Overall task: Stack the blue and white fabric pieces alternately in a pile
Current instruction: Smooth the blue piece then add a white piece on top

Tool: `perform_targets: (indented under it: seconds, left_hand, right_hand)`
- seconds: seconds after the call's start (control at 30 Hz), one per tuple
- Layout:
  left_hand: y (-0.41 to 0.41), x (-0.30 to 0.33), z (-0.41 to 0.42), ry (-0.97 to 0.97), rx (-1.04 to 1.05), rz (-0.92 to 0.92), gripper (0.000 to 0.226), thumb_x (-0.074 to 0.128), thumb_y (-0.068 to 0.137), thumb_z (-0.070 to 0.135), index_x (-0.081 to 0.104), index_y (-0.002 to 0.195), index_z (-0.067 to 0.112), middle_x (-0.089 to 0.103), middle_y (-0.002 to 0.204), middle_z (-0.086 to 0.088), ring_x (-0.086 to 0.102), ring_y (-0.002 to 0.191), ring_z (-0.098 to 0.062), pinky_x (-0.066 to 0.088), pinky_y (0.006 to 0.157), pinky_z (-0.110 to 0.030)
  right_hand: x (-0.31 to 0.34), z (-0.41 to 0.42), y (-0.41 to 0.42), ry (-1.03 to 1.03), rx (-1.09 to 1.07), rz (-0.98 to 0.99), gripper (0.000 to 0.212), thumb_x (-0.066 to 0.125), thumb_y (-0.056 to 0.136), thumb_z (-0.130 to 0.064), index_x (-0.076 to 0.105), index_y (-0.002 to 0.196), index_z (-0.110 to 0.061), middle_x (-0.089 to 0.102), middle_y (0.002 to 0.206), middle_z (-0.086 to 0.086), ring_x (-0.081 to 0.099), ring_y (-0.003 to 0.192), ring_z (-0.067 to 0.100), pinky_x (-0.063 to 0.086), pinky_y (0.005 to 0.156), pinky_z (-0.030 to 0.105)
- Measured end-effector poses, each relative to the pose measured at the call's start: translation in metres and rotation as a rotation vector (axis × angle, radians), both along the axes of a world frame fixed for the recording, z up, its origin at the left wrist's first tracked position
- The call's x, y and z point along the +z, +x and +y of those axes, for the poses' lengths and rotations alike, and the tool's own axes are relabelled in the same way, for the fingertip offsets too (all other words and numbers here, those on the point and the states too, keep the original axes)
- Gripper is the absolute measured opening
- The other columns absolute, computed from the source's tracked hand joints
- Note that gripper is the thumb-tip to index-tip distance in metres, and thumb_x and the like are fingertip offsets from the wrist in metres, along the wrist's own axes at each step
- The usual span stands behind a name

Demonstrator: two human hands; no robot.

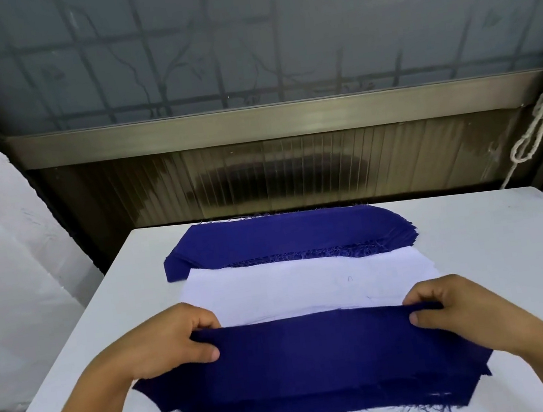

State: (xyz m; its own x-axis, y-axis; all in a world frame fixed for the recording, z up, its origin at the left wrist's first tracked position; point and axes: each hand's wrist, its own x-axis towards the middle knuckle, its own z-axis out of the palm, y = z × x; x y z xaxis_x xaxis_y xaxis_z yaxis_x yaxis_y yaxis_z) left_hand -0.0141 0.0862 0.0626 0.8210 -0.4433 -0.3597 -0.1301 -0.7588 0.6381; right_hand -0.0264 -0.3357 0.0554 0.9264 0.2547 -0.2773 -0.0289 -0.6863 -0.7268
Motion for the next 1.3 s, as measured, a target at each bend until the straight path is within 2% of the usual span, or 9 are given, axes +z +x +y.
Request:
perform_targets:
  seconds: [0.13,0.27,0.33,0.47,0.67,0.8,0.87,0.97,1.3]
  left_hand:
    - [0.002,-0.014,-0.006,0.093,0.053,-0.055,0.017,0.066,0.088,0.023,0.071,0.086,0.038,0.071,0.088,0.019,0.066,0.083,-0.005,0.053,0.078,-0.025]
    - [-0.001,-0.007,-0.008,-0.037,0.312,-0.425,0.023,0.071,0.086,0.018,0.069,0.077,0.039,0.068,0.082,0.023,0.063,0.078,0.001,0.047,0.066,-0.01]
    - [-0.01,-0.003,-0.01,-0.139,0.356,-0.623,0.027,0.074,0.082,0.011,0.07,0.079,0.038,0.068,0.088,0.024,0.064,0.084,0.001,0.046,0.071,-0.008]
    - [-0.034,-0.027,-0.007,-0.172,0.259,-0.695,0.044,0.078,0.073,-0.005,0.075,0.088,0.037,0.065,0.108,0.028,0.061,0.1,0.006,0.042,0.083,-0.005]
    - [-0.06,-0.081,-0.013,0.062,-0.043,-0.706,0.057,0.098,0.039,0.004,0.078,0.086,0.031,0.067,0.108,0.023,0.057,0.097,0.009,0.048,0.081,-0.009]
    - [-0.063,-0.088,-0.011,0.066,-0.04,-0.709,0.045,0.095,0.048,0.012,0.079,0.087,0.027,0.069,0.108,0.014,0.064,0.097,-0.002,0.051,0.08,-0.016]
    - [-0.065,-0.083,-0.014,0.047,-0.077,-0.82,0.011,0.068,0.085,0.03,0.078,0.084,0.026,0.07,0.104,0.014,0.065,0.094,-0.003,0.049,0.08,-0.016]
    - [-0.067,-0.088,-0.016,0.055,-0.067,-0.911,0.066,0.02,0.103,0.044,0.079,0.08,0.024,0.071,0.097,0.014,0.057,0.093,0.003,0.048,0.079,-0.016]
    - [-0.069,-0.097,-0.022,0.051,-0.053,-0.928,0.03,0.047,0.072,0.022,0.077,0.075,0.021,0.071,0.089,0.013,0.053,0.089,0.003,0.046,0.079,-0.015]
  right_hand:
    - [-0.014,0.005,0.006,-0.257,-0.01,-0.088,0.013,0.06,0.09,-0.021,0.064,0.078,-0.02,0.063,0.071,-0.004,0.052,0.059,0.005,0.042,0.061,0.021]
    - [-0.006,0.012,-0.004,-0.254,-0.196,-0.537,0.015,0.058,0.092,-0.021,0.061,0.086,-0.035,0.064,0.075,-0.018,0.059,0.071,0.003,0.047,0.061,0.021]
    - [-0.006,0.012,-0.011,-0.209,-0.231,-0.788,0.017,0.057,0.092,-0.015,0.065,0.092,-0.03,0.065,0.087,-0.025,0.06,0.082,0.001,0.047,0.068,0.017]
    - [-0.031,0.0,-0.03,-0.28,-0.075,-1.075,0.03,0.044,0.085,-0.01,0.074,0.09,-0.005,0.07,0.105,0.002,0.058,0.1,0.012,0.04,0.094,0.018]
    - [-0.072,-0.004,-0.042,-0.442,0.175,-1.029,0.026,0.066,0.056,0.008,0.075,0.07,-0.011,0.073,0.092,0.002,0.054,0.094,0.011,0.042,0.085,0.018]
    - [-0.083,-0.012,-0.043,-0.451,0.161,-0.89,0.064,0.082,0.017,0.016,0.074,0.072,-0.015,0.073,0.092,-0.002,0.054,0.094,0.009,0.037,0.089,0.012]
    - [-0.084,-0.013,-0.043,-0.437,0.147,-0.87,0.08,0.078,0.013,0.016,0.067,0.083,-0.022,0.073,0.093,-0.002,0.054,0.094,0.009,0.041,0.084,0.015]
    - [-0.086,-0.012,-0.042,-0.382,0.059,-0.833,0.091,0.068,0.011,0.018,0.047,0.088,-0.027,0.072,0.089,-0.001,0.052,0.087,0.012,0.041,0.073,0.019]
    - [-0.09,-0.016,-0.038,-0.508,-0.021,-0.883,0.088,0.062,0.012,0.019,0.046,0.088,-0.023,0.064,0.08,0.003,0.046,0.082,0.018,0.036,0.069,0.025]
